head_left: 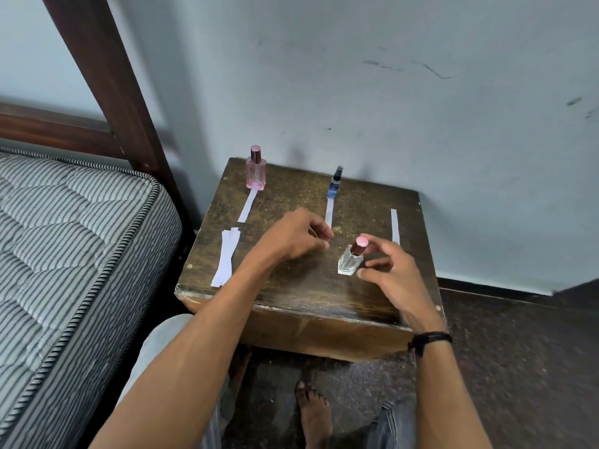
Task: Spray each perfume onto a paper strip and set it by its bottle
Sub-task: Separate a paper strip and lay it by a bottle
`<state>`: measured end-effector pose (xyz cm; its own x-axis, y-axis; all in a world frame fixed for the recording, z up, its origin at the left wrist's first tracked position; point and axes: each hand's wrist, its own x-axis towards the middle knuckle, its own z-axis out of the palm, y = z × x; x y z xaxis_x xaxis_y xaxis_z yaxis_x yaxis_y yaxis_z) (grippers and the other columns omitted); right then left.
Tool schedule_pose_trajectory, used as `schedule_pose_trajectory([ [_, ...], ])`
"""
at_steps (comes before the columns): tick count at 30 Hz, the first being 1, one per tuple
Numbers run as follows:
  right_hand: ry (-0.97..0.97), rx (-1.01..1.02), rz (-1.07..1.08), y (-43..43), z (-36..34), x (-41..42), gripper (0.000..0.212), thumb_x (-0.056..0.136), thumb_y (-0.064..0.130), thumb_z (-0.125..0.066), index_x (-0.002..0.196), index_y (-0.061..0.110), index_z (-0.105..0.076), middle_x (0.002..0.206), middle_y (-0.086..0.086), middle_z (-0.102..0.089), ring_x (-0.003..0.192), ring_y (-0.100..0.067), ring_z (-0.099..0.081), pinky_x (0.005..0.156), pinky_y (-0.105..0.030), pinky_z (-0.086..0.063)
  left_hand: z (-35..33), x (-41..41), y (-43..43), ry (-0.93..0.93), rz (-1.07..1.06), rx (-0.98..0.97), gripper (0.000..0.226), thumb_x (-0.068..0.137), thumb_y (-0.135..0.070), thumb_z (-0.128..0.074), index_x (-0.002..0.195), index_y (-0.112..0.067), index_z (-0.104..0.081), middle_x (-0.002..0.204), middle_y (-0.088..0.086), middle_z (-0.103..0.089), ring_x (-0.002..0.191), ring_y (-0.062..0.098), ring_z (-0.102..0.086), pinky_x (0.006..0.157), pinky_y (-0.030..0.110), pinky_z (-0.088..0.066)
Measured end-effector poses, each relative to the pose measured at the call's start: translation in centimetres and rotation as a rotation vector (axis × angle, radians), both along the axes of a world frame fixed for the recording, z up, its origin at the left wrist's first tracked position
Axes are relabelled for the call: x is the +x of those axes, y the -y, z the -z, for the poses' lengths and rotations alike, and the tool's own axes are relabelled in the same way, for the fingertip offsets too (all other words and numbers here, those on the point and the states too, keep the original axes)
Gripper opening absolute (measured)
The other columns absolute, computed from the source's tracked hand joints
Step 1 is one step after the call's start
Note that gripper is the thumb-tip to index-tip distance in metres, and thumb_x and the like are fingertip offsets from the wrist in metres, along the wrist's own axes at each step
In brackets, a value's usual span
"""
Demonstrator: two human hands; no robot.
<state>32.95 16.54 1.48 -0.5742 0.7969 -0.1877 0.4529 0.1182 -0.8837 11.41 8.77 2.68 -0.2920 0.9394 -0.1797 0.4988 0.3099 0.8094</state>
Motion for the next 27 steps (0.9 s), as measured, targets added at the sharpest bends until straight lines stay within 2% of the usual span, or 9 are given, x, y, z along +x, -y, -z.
schedule_pose_trajectory([
  [3, 0.036, -0.004, -0.067, -0.2, 0.7, -0.1, 0.056, 0.081, 0.005, -0.084, 0.128, 0.029, -0.065, 0.120, 0.008, -0.064, 0.099, -0.006, -0.070, 0.085, -0.022, -0.054, 0.6, 0.8, -0.1, -0.033, 0.065, -0.017, 0.022, 0.081, -0.017, -0.082, 0.103, -0.020, -0.078, 0.091, -0.011, -0.073, 0.085, 0.002, -0.067, 0.082, 0.019, -0.051],
  [6, 0.070, 0.032, -0.088, -0.5, 1.0, -0.2, 0.043, 0.082, 0.011, -0.085, 0.121, 0.019, -0.070, 0.120, 0.010, -0.065, 0.097, -0.005, -0.071, 0.082, -0.021, -0.052, 0.9, 1.5, -0.4, -0.043, 0.098, -0.005, 0.021, 0.081, -0.015, -0.082, 0.102, -0.017, -0.078, 0.092, -0.008, -0.075, 0.086, 0.003, -0.069, 0.085, 0.021, -0.054],
  [8, 0.071, 0.047, -0.104, -0.7, 1.1, -0.2, 0.036, 0.082, 0.012, -0.085, 0.114, 0.021, -0.072, 0.117, 0.012, -0.066, 0.096, -0.005, -0.071, 0.084, -0.025, -0.053, 1.0, 1.7, -0.5, -0.045, 0.096, 0.008, 0.020, 0.082, -0.013, -0.081, 0.101, -0.017, -0.078, 0.091, -0.009, -0.074, 0.085, 0.002, -0.068, 0.086, 0.020, -0.054],
  [11, 0.101, 0.061, -0.109, -0.9, 1.3, -0.1, 0.036, 0.082, 0.018, -0.085, 0.115, 0.026, -0.072, 0.111, 0.012, -0.073, 0.096, -0.004, -0.071, 0.085, -0.029, -0.053, 1.2, 1.8, -0.6, -0.053, 0.093, 0.014, 0.018, 0.083, -0.013, -0.080, 0.101, -0.018, -0.078, 0.089, -0.011, -0.073, 0.086, 0.001, -0.068, 0.086, 0.018, -0.053],
  [14, 0.108, 0.071, -0.108, -1.0, 1.3, -0.1, 0.033, 0.084, 0.020, -0.084, 0.113, 0.030, -0.071, 0.100, 0.010, -0.077, 0.093, -0.001, -0.071, 0.079, -0.025, -0.048, 1.4, 1.9, -0.7, -0.068, 0.090, 0.026, 0.016, 0.084, -0.017, -0.080, 0.100, -0.019, -0.079, 0.091, -0.010, -0.074, 0.085, 0.001, -0.067, 0.083, 0.015, -0.050],
  [17, 0.098, 0.090, -0.104, -1.2, 1.1, -0.1, 0.031, 0.086, 0.019, -0.082, 0.108, 0.037, -0.070, 0.097, 0.013, -0.077, 0.090, 0.006, -0.069, 0.075, -0.020, -0.044, 1.7, 2.3, -0.9, -0.078, 0.068, 0.050, 0.014, 0.085, -0.020, -0.079, 0.099, -0.020, -0.079, 0.092, -0.008, -0.075, 0.084, 0.002, -0.066, 0.081, 0.018, -0.049],
  [19, 0.085, 0.106, -0.088, -1.3, 1.3, -0.2, 0.032, 0.086, 0.018, -0.082, 0.111, 0.035, -0.072, 0.098, 0.015, -0.076, 0.092, 0.006, -0.069, 0.077, -0.021, -0.045, 1.9, 2.6, -1.0, -0.064, 0.056, 0.073, 0.014, 0.085, -0.019, -0.079, 0.099, -0.021, -0.078, 0.092, -0.009, -0.075, 0.086, 0.003, -0.067, 0.084, 0.020, -0.051],
  [21, 0.069, 0.113, -0.064, -1.6, 1.3, -0.2, 0.032, 0.087, 0.017, -0.081, 0.112, 0.034, -0.072, 0.099, 0.016, -0.076, 0.094, 0.003, -0.069, 0.079, -0.021, -0.046, 2.0, 2.8, -1.1, -0.035, 0.059, 0.102, 0.018, 0.084, -0.015, -0.079, 0.100, -0.019, -0.078, 0.092, -0.009, -0.075, 0.086, 0.002, -0.068, 0.083, 0.017, -0.050],
  [27, 0.028, 0.132, -0.025, -2.0, 1.0, -0.1, 0.034, 0.088, 0.013, -0.080, 0.117, 0.029, -0.074, 0.103, 0.015, -0.075, 0.094, 0.007, -0.068, 0.075, -0.010, -0.044, 2.2, 3.7, -1.2, 0.125, 0.075, 0.202, 0.034, 0.078, -0.012, -0.084, 0.110, -0.016, -0.073, 0.098, -0.004, -0.076, 0.091, 0.005, -0.072, 0.089, 0.021, -0.057],
])
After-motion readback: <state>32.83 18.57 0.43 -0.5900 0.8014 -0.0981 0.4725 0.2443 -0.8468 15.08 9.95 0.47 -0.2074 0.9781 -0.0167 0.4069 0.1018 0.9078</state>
